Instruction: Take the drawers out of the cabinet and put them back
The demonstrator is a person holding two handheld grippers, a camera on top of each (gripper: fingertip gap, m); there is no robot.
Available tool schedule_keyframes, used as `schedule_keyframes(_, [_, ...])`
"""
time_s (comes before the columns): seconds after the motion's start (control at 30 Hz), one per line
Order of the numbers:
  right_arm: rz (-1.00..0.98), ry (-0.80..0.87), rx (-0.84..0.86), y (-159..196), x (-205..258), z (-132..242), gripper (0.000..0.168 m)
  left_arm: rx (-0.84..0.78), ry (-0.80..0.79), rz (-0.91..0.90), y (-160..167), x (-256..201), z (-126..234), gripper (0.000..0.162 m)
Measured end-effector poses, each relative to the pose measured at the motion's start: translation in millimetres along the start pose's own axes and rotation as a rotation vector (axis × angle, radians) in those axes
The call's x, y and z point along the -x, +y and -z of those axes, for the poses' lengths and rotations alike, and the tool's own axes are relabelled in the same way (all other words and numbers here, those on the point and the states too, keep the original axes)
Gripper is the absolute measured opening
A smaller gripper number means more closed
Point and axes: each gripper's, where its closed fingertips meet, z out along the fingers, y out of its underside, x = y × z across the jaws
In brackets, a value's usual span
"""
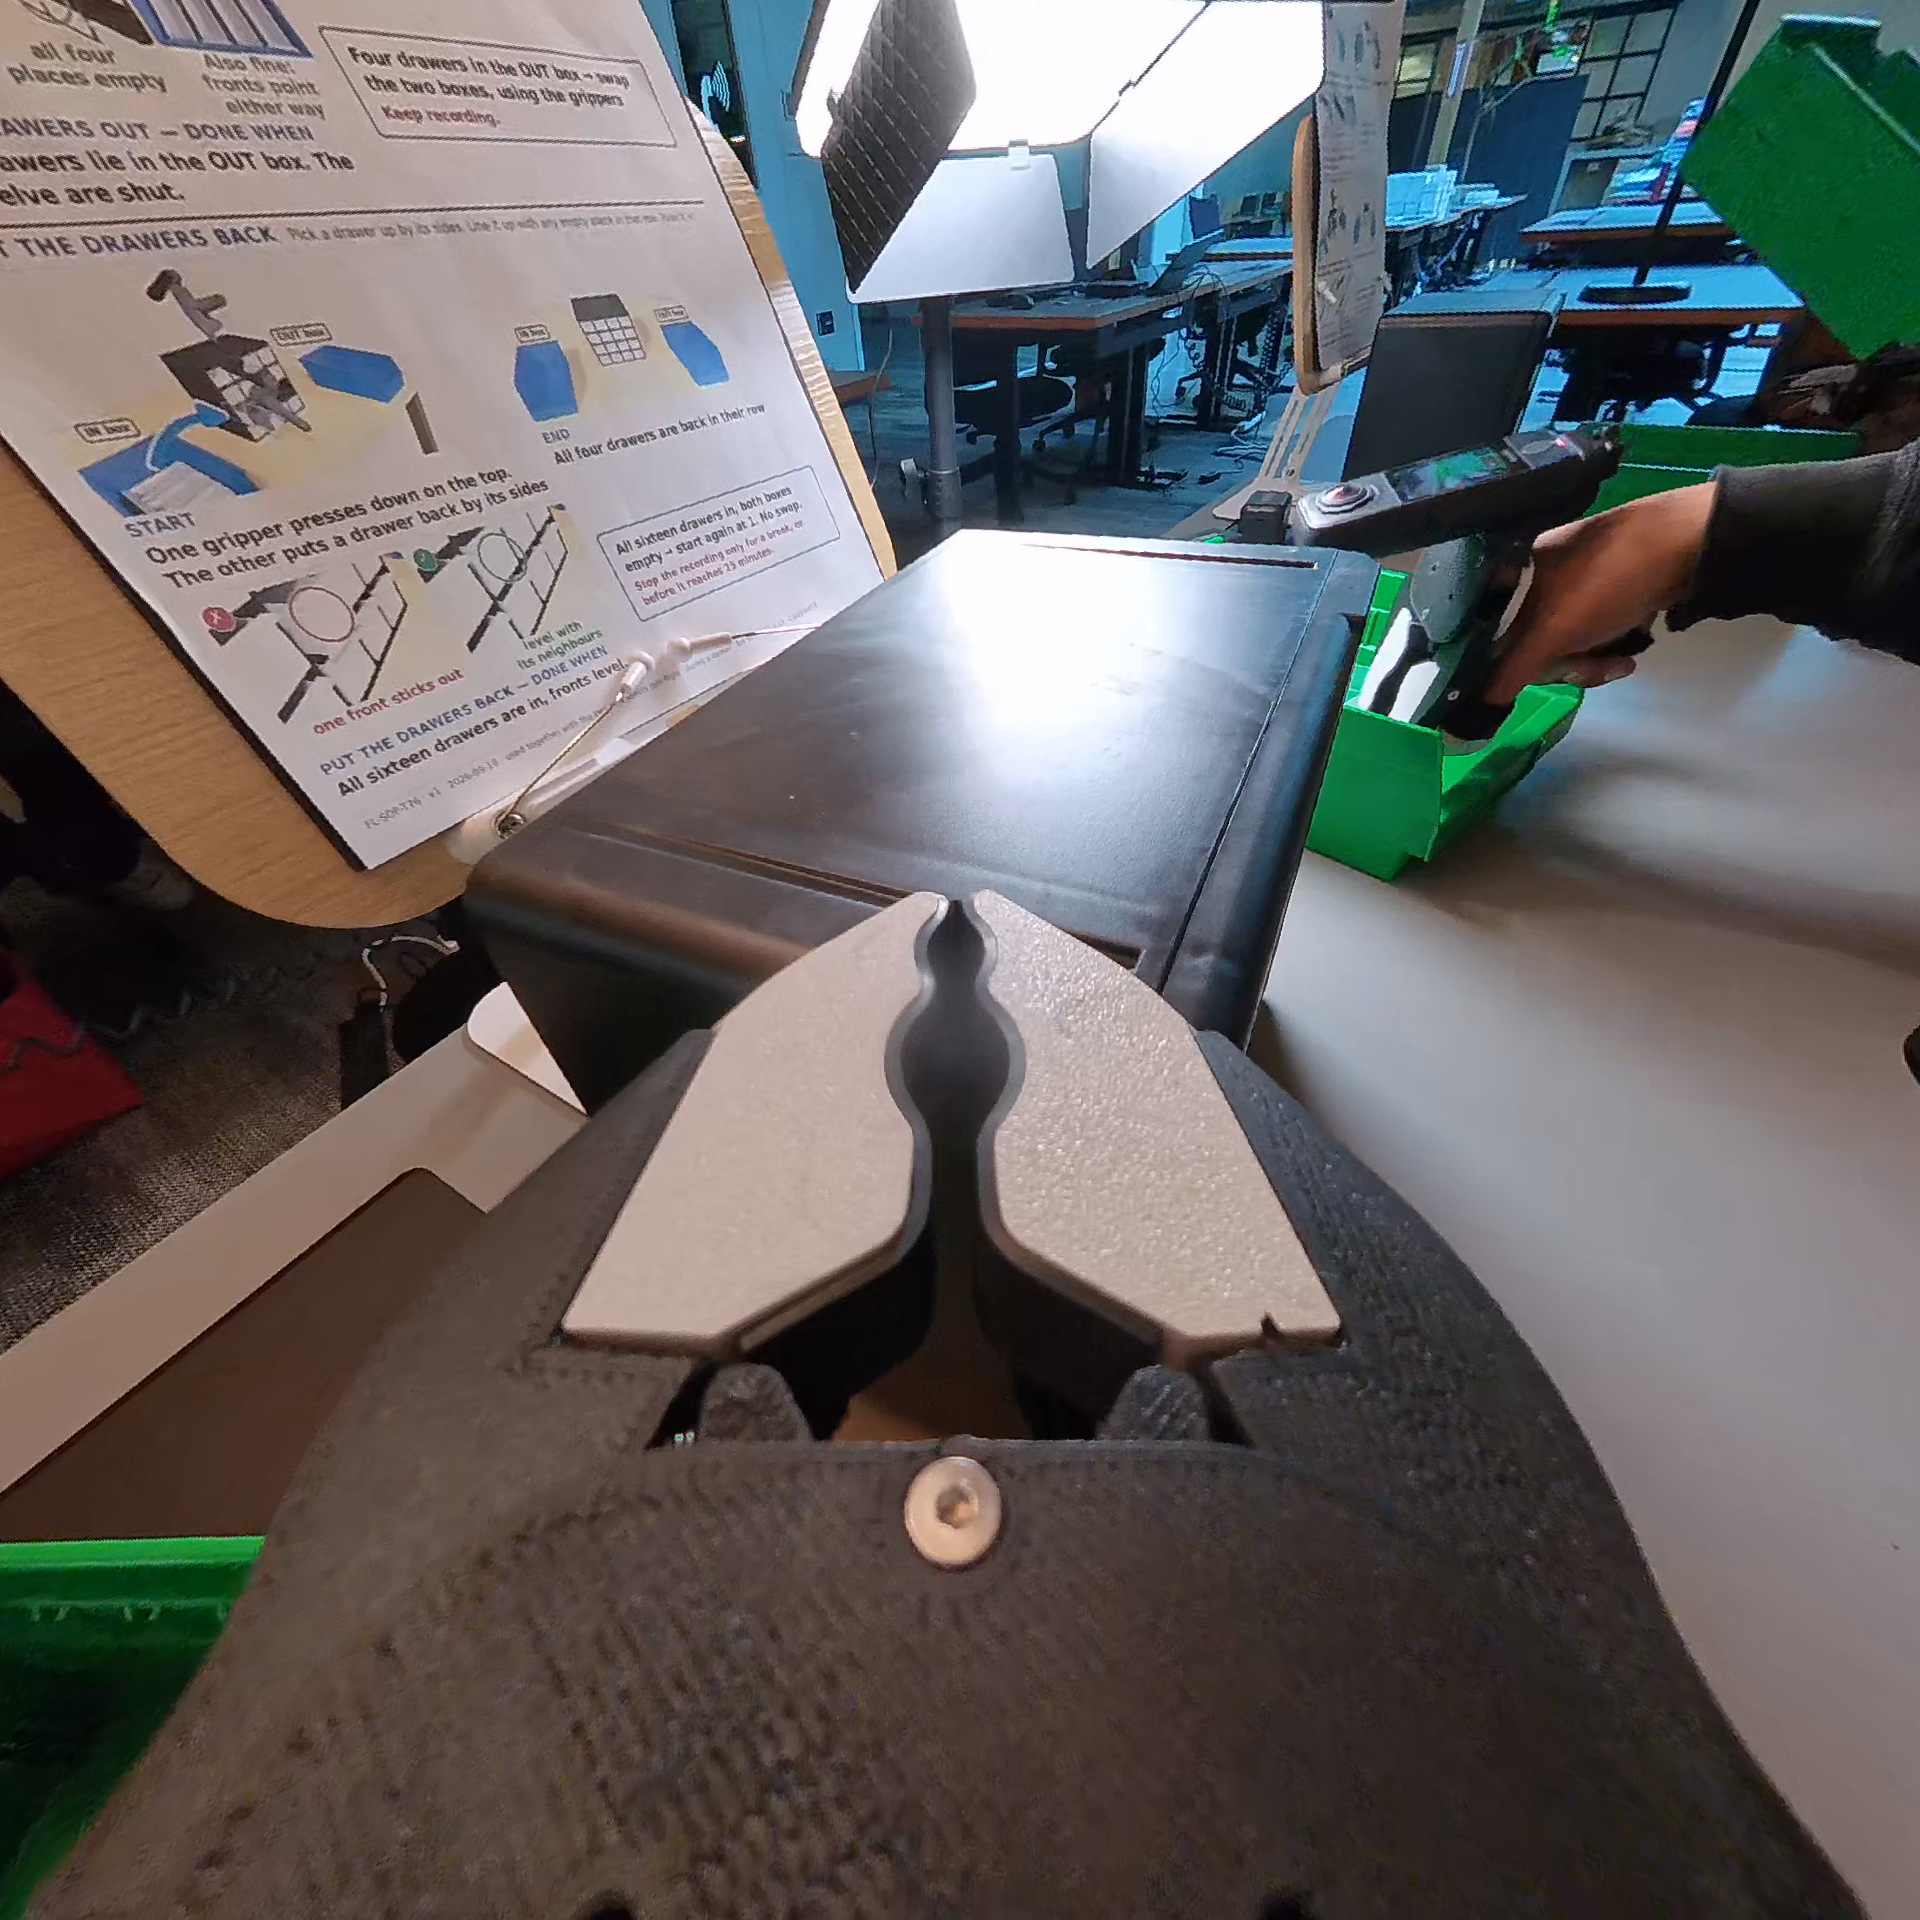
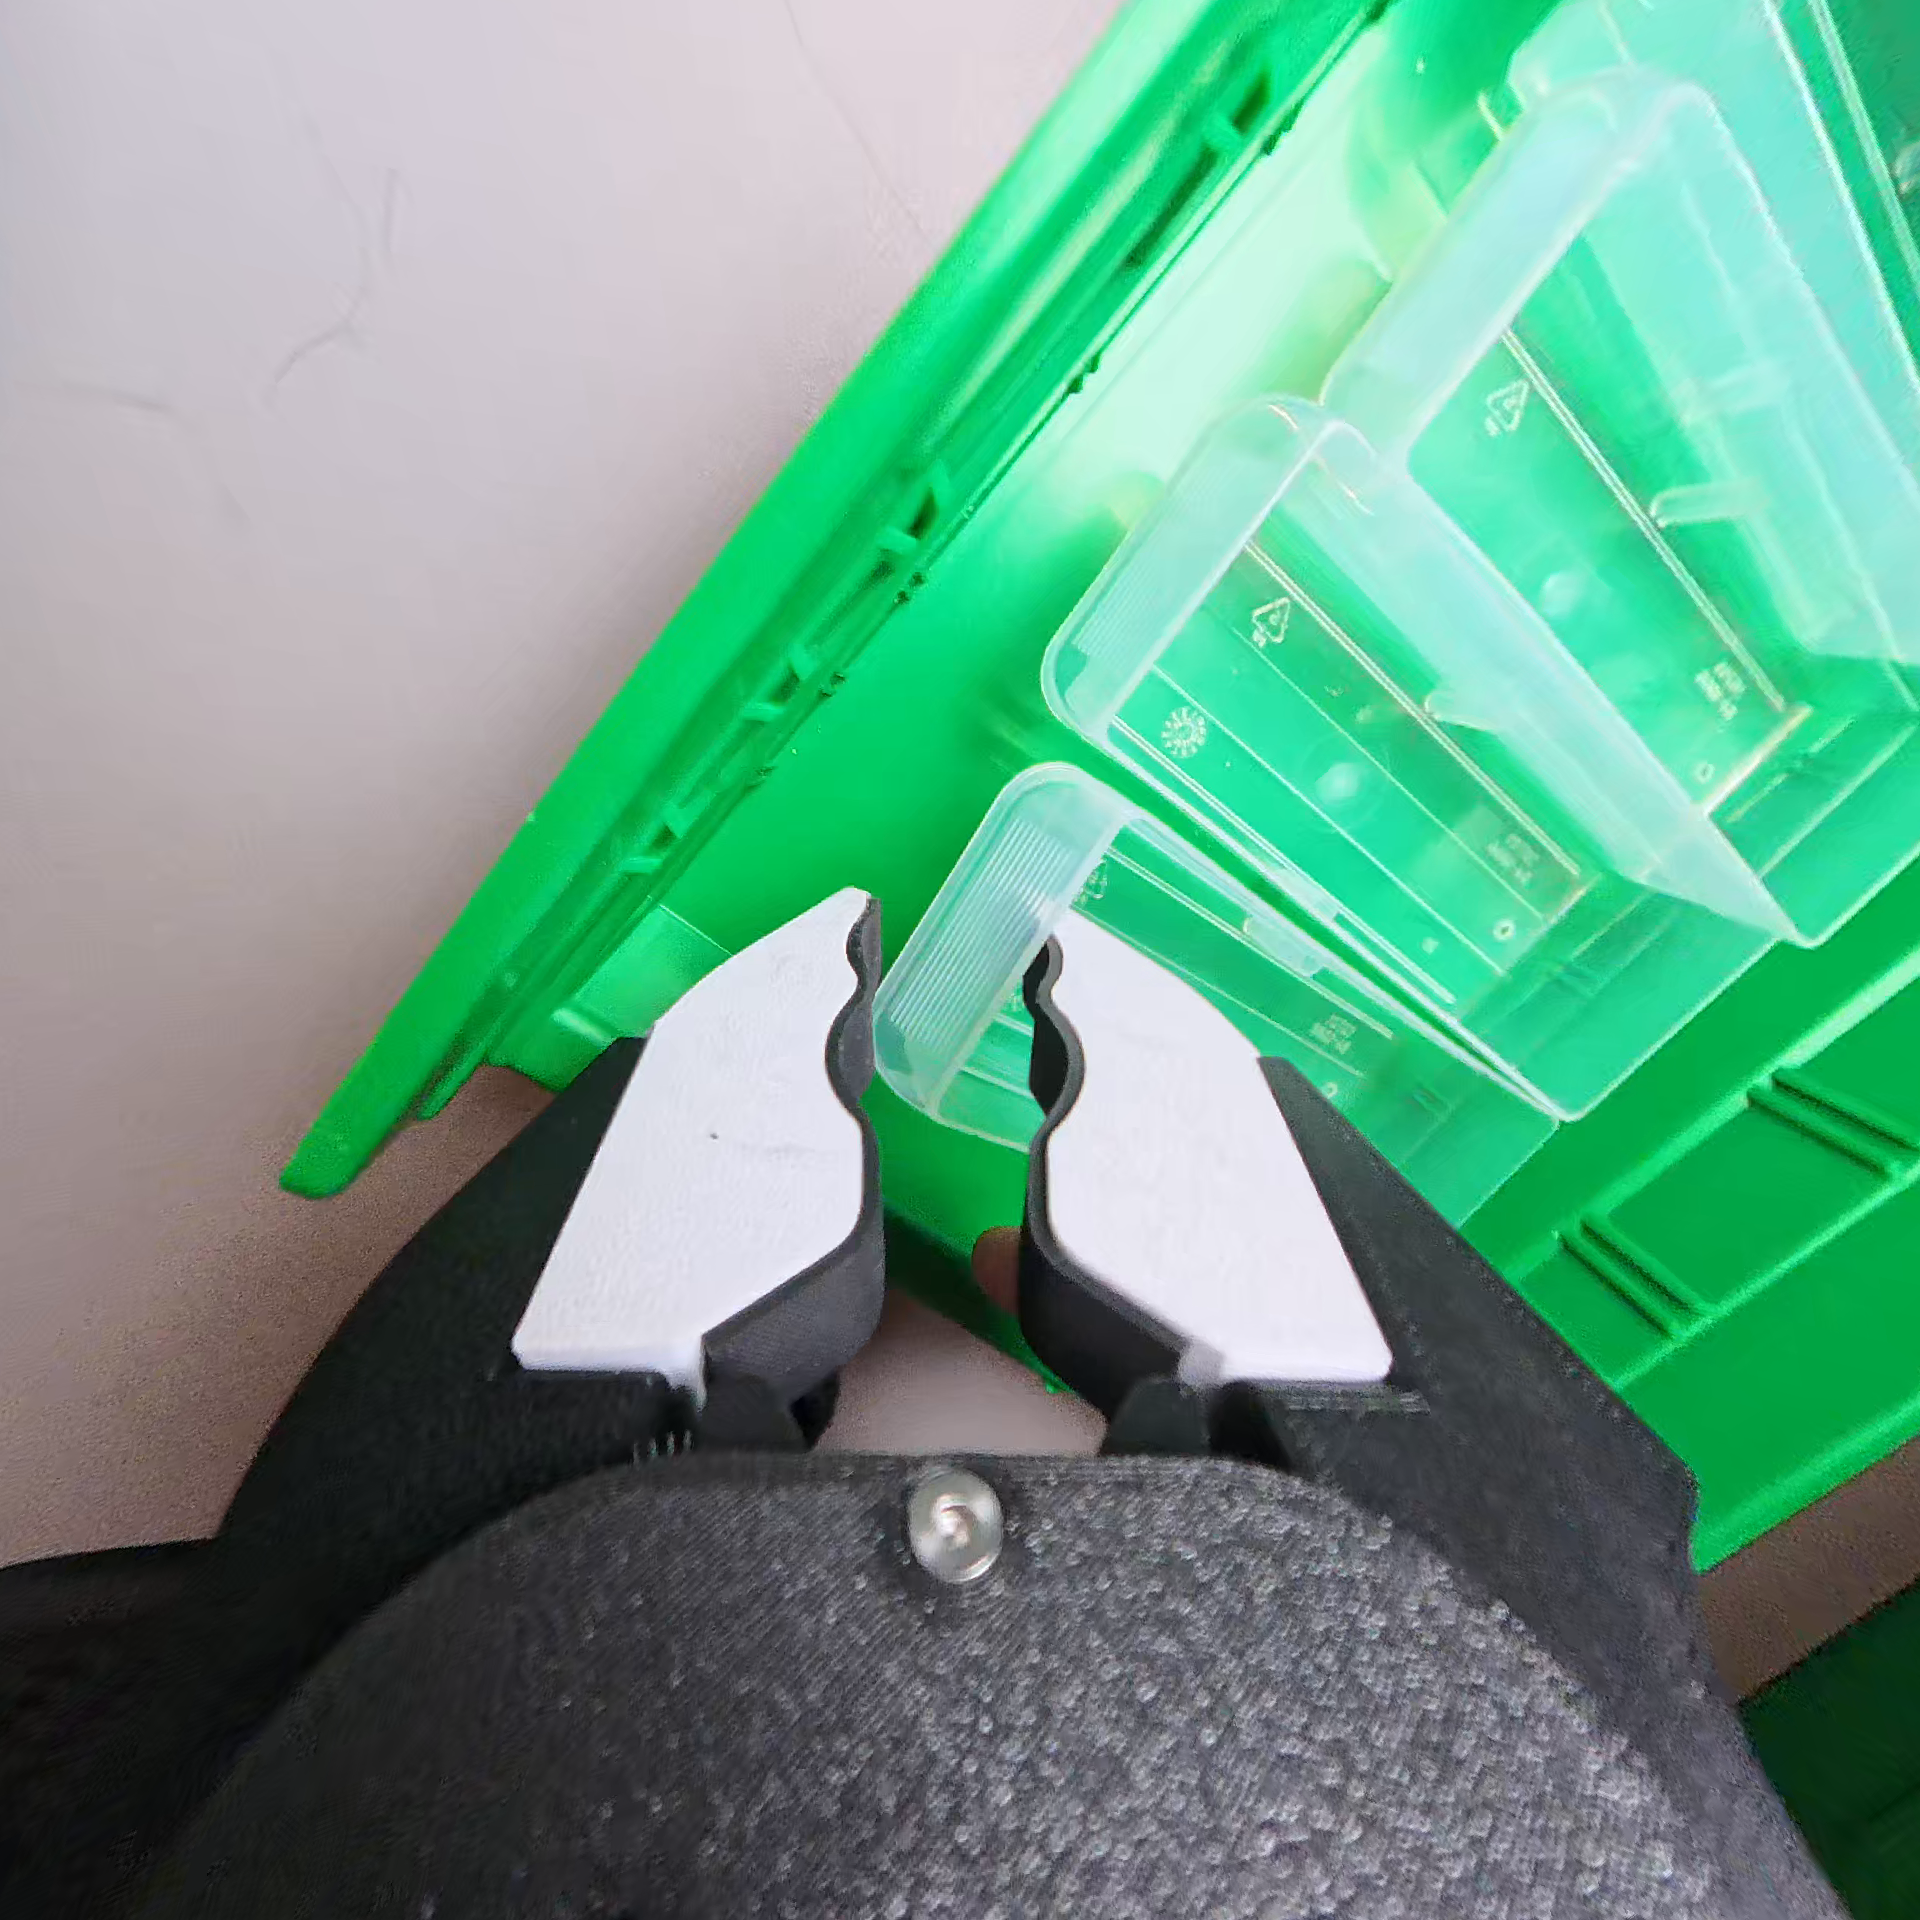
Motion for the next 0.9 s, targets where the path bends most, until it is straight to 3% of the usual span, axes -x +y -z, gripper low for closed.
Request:
schedule_keyframes(0.3, [0.311,-0.040,-0.012,2.6,17.3,-6.2,0.033,-0.005,0.004,0.002,-0.1,0.0,0.0,0.000])
schedule_keyframes(0.63, [0.362,-0.001,-0.240,-15.5,16.4,9.8,0.035,-0.006,0.002,0.001,0.1,0.1,0.1,0.000])
schedule_keyframes(0.9, [0.457,0.121,-0.184,-10.3,5.8,4.2,0.036,-0.007,0.000,0.001,0.3,0.1,0.2,0.000])
